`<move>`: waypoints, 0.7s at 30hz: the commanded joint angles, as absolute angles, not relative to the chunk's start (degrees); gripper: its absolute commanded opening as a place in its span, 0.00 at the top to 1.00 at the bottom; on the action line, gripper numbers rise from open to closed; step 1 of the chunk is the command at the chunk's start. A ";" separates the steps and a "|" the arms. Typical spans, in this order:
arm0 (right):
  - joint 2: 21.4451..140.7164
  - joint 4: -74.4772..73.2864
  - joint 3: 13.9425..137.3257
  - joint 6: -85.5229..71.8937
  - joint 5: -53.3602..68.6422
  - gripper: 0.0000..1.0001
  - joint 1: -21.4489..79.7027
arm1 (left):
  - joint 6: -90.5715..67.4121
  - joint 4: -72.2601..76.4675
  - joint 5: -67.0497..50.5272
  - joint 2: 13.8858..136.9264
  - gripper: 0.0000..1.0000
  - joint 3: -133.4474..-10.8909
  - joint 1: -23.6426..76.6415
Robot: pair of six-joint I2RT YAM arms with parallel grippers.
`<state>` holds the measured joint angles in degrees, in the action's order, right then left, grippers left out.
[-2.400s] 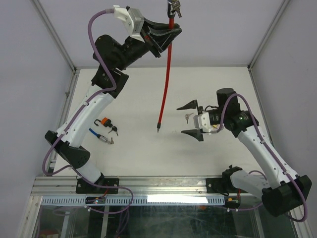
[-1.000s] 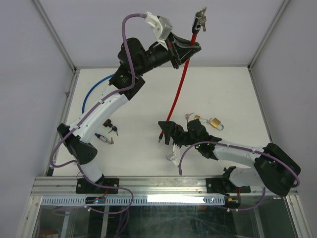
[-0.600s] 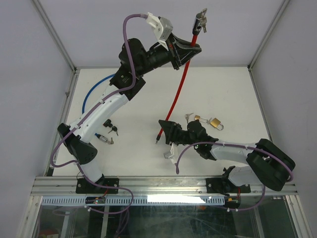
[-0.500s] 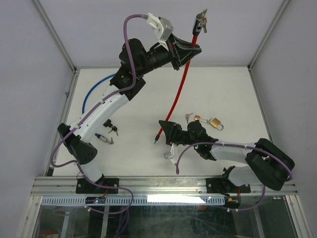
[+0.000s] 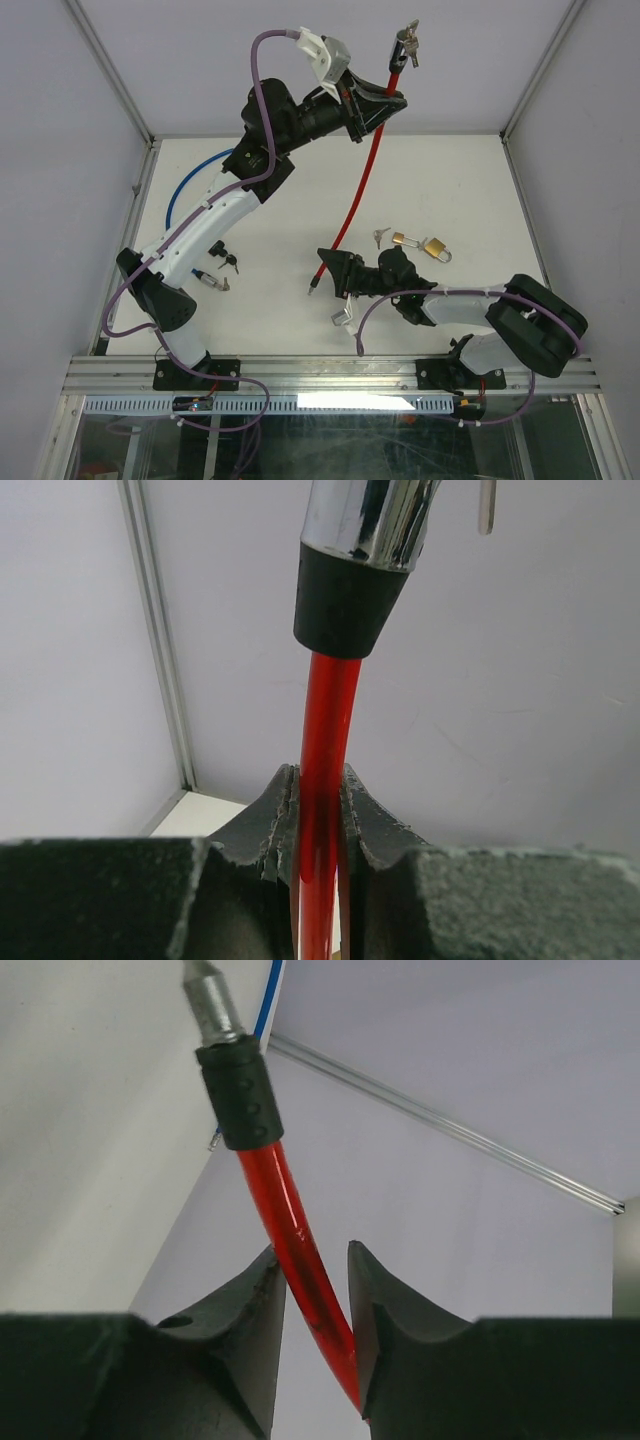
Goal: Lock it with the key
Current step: Pick up the lock from the center of the board.
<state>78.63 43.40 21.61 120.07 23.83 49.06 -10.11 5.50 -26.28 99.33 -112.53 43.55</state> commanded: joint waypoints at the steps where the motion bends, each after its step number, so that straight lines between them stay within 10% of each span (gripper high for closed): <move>1: 78.95 49.18 21.30 125.68 25.60 0.73 49.57 | -11.84 9.35 -27.29 95.93 1.00 -113.20 44.03; 6: 77.53 49.83 20.39 124.40 26.36 1.00 49.87 | -10.34 8.46 -26.82 95.89 1.00 -112.96 43.98; 21: 60.86 44.51 20.44 76.80 35.16 1.00 48.78 | 0.92 20.18 -26.78 87.73 1.00 -87.38 35.35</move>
